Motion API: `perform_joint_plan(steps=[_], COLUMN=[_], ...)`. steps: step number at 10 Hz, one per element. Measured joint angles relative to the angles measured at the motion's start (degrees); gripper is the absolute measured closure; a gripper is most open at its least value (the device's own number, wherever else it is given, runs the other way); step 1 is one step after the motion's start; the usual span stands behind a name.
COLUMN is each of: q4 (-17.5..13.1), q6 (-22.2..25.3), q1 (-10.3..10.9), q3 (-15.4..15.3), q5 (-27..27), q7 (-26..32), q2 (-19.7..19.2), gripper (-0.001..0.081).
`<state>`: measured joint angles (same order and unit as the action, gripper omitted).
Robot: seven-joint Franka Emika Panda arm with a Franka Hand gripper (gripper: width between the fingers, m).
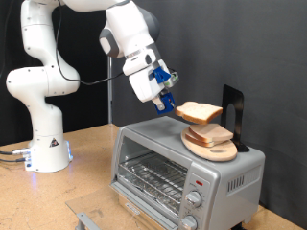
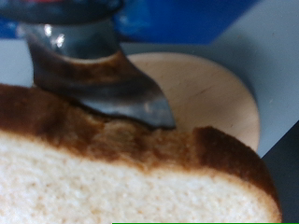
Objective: Make a piece of toast with the oven
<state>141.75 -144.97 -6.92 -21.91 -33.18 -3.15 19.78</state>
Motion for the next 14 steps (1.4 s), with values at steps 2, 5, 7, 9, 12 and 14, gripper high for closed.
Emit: perform_joint_plan(steps=[2,5,7,9,12,14], q4=[0.1,2.9,6.4,9.5,13.3,14.3], q6=[2.0,2.0,5.3,7.1,7.3,11.9], q1=[0.0,1.6,1.6,0.7,-1.4,-3.1], q3=[0.7,3.6,6.6,9.1,13.0,15.6], q5=[-0.5,-6.0,-6.2,-6.2,-6.2,-4.5], q7=[0.9,11.8,15.8,16.1,16.1,16.5], q2=[0.8,3.2,7.3,11.1,16.1,19.2], gripper=[0.0367,0.0367,0.0367,0.0367,0.0367,0.0367])
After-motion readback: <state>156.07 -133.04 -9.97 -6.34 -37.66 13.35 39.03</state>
